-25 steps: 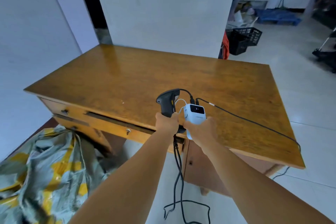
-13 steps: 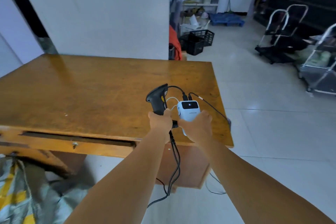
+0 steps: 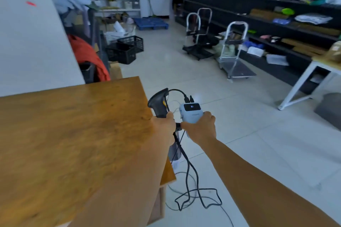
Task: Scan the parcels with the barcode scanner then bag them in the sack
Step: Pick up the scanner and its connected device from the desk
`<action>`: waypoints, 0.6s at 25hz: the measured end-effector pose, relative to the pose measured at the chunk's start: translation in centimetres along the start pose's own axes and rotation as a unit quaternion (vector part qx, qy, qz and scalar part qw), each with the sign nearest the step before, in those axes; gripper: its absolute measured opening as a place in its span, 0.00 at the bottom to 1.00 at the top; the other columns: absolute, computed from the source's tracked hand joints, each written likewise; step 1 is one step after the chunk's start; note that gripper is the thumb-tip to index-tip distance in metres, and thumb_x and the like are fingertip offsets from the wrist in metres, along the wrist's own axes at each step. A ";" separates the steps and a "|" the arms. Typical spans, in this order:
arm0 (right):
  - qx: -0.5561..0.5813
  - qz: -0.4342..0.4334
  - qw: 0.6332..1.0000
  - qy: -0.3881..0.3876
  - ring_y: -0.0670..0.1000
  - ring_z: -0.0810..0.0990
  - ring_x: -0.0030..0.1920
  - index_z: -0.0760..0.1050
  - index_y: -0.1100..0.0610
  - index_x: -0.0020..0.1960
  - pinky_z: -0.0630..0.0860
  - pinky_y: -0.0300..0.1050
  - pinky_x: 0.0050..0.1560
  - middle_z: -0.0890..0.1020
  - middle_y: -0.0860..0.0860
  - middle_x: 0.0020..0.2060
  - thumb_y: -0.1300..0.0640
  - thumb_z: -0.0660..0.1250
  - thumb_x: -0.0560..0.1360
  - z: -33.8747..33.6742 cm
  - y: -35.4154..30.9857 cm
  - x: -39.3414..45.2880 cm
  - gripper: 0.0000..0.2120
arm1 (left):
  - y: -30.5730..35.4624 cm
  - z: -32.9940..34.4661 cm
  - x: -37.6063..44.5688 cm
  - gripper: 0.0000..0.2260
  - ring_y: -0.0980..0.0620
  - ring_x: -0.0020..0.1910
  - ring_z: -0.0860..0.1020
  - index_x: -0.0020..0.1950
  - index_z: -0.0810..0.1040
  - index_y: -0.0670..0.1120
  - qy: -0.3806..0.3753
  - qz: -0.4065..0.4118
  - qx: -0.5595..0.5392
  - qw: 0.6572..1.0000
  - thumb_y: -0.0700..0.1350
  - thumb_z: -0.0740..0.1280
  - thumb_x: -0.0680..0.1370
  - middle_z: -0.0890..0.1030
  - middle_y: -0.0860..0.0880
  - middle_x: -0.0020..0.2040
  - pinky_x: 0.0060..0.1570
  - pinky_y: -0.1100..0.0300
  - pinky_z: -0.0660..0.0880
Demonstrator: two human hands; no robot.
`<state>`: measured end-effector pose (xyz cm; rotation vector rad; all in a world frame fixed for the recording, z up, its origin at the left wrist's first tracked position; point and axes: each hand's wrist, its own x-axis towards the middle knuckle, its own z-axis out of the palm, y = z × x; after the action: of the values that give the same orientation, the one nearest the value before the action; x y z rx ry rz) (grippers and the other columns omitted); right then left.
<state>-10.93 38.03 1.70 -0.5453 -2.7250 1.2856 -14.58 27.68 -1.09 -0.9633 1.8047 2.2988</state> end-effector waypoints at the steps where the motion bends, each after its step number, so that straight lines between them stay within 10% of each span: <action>1: 0.004 0.007 1.000 0.012 0.59 0.74 0.57 0.63 0.62 0.64 0.76 0.56 0.56 0.68 0.56 0.56 0.50 0.76 0.65 -0.3 0.1 1.3 0.36 | 0.3 1.5 0.9 0.23 0.40 0.47 0.79 0.63 0.66 0.40 -0.008 0.010 0.005 1.000 0.49 0.68 0.74 0.79 0.40 0.52 0.51 0.42 0.79; 15: 0.086 0.004 0.996 -0.006 0.59 0.74 0.56 0.63 0.63 0.65 0.76 0.58 0.56 0.68 0.56 0.56 0.49 0.77 0.65 -2.0 1.4 22.2 0.37 | 6.1 17.7 11.3 0.12 0.44 0.44 0.76 0.56 0.64 0.44 0.046 0.108 0.041 0.992 0.46 0.65 0.79 0.76 0.42 0.49 0.45 0.51 0.76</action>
<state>-30.87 48.04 0.17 -0.5336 -2.5912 1.5115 -33.75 38.01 0.52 -0.9153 2.1210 2.3107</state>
